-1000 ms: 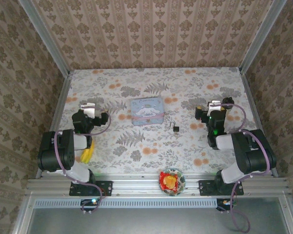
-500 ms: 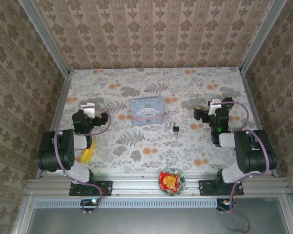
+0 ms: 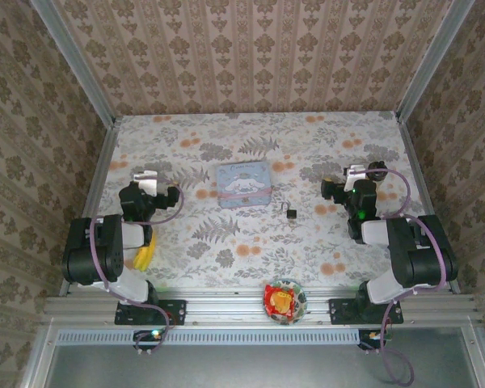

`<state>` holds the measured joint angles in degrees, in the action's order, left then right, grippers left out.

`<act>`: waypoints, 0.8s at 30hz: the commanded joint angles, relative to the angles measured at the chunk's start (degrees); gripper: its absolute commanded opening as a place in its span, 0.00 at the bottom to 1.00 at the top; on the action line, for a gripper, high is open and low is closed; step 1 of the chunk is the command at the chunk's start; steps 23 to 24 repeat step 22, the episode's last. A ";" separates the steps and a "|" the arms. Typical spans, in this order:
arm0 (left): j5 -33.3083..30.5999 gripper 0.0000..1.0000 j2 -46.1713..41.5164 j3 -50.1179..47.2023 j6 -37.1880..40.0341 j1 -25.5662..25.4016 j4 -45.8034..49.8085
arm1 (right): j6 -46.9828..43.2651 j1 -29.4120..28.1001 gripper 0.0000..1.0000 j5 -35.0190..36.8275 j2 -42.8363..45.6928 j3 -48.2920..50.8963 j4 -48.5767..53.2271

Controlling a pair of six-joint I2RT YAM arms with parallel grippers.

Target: Unlock the padlock with the key

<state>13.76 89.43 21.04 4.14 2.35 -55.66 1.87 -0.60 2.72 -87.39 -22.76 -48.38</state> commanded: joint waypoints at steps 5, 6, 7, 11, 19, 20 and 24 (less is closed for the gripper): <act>1.01 1.00 -0.01 0.17 0.69 0.11 0.26 | 0.24 -0.19 1.00 1.34 -0.08 -0.79 0.22; 0.93 1.00 -0.02 0.15 0.73 0.14 0.18 | 0.22 -0.19 1.00 1.36 -0.06 -0.79 0.22; 0.92 1.00 -0.02 0.14 0.77 0.13 0.20 | 0.26 -0.21 1.00 1.34 -0.06 -0.83 0.22; 0.66 1.00 -0.14 -0.02 1.23 -0.40 0.07 | 0.24 -0.19 1.00 1.33 -0.06 -0.79 0.21; 0.39 1.00 -0.18 -0.12 1.54 -0.63 -0.01 | 0.22 -0.20 1.00 1.41 -0.06 -0.79 0.22; 0.39 1.00 -0.19 -0.12 1.47 -0.65 0.08 | 0.22 -0.19 1.00 1.40 -0.07 -0.79 0.22; 0.41 1.00 -0.15 -0.05 1.45 -0.63 0.10 | 0.24 -0.21 1.00 1.36 -0.06 -0.84 0.22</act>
